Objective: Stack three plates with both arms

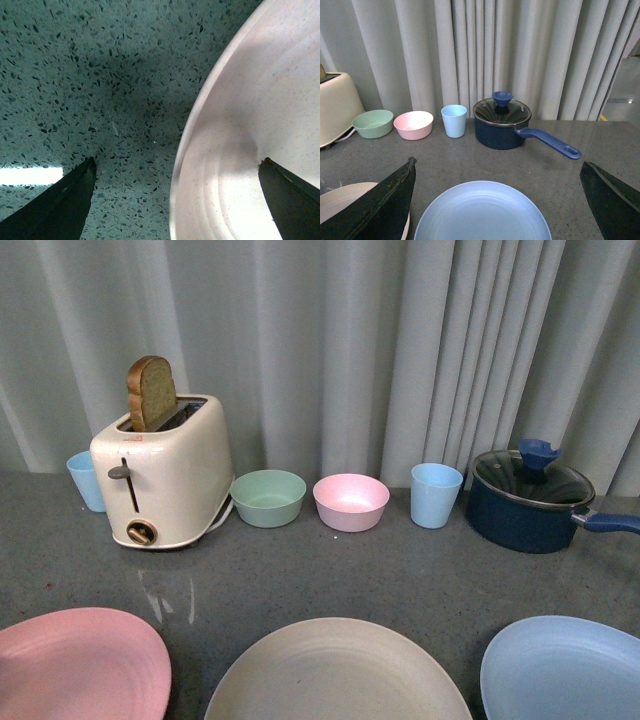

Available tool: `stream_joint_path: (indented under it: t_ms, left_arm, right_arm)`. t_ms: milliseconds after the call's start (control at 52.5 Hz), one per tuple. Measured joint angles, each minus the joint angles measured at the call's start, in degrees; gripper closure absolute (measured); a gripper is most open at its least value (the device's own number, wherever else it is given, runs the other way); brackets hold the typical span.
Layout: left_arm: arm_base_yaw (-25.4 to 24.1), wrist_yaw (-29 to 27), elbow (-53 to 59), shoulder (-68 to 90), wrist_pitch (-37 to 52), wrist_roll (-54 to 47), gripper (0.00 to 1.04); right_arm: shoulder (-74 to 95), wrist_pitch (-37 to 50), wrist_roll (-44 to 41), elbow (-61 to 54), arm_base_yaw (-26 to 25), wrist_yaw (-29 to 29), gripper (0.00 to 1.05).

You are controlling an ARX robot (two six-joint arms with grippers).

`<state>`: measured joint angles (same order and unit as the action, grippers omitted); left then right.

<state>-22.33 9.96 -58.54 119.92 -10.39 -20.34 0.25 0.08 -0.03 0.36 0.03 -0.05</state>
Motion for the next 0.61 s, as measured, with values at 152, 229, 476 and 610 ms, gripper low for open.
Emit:
stream_joint_path:
  t_ms: [152, 229, 476, 610]
  left_arm:
    - [0.0, 0.5, -0.15, 0.15, -0.63, -0.02, 0.09]
    - [0.0, 0.7, -0.44, 0.35, -1.03, 0.02, 0.22]
    - [-0.5, 2.86, -1.92, 1.18, -3.28, 1.01, 0.61]
    - [-1.75, 4.11, -3.04, 1.53, -4.35, 1.57, 0.84]
  right_arm:
    - [0.0, 0.0, 0.0, 0.0, 0.0, 0.0, 0.07]
    - [0.0, 0.0, 0.0, 0.0, 0.0, 0.0, 0.07]
    - [0.0, 0.0, 0.0, 0.0, 0.0, 0.0, 0.07]
    - [0.0, 0.0, 0.0, 0.0, 0.0, 0.0, 0.07]
